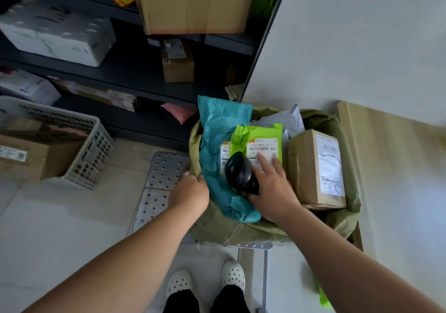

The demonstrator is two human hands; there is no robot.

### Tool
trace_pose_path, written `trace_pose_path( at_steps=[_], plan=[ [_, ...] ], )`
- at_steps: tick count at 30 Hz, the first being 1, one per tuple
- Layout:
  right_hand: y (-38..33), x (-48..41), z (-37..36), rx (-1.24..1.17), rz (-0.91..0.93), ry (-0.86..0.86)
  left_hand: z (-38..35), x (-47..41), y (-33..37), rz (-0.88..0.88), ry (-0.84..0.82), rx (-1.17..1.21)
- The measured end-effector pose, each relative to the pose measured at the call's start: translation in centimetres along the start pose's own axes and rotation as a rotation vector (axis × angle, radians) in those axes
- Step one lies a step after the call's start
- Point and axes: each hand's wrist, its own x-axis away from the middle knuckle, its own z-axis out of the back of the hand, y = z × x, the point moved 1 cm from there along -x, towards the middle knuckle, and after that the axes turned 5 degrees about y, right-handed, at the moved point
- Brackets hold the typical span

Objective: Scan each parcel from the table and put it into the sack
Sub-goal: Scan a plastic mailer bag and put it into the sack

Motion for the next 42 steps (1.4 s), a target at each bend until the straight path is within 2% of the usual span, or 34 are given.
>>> trace_pose_path(
  at_steps=[9, 14, 18, 21, 23, 25, 27, 34, 42],
  plan=[
    [0.3, -2.9, -4.1, 0.089, 0.0, -0.217, 1.3, 1.2, -1.6, -0.177, 0.068, 0.094],
    [0.0, -3.2, -3.6, 0.102, 0.052, -0.233, 2.2, 1.6, -2.1, -0.212, 0.081, 0.074],
    [0.6, -1.3, -0.7, -0.06, 0.031, -0.088, 2.5, 1.9, -1.3, -0.218, 0.0, -0.103],
    [0.8, 1.1, 1.8, -0.243, -0.027, 0.026, 3.3, 3.1, -0.1, -0.25, 0.069, -0.206],
    [0.8, 3.0, 3.4, -0.33, -0.057, 0.117, 4.2, 4.2, 1.2, -0.371, 0.186, -0.239],
    [1.0, 5.1, 5.0, -0.378, -0.114, 0.168, 4.7, 5.4, 2.8, -0.579, 0.305, -0.291],
    [1.7, 7.3, 6.7, -0.433, -0.168, 0.199, 4.8, 7.0, 5.0, -0.755, 0.351, -0.356],
    [7.6, 16.6, 12.7, -0.56, -0.292, 0.336, 2.9, 14.0, 11.7, -1.07, 0.323, -0.488],
    [21.5, 33.1, 14.3, -0.695, -0.426, 0.534, -6.1, 27.5, 18.4, -1.25, 0.247, -0.497]
  ],
)
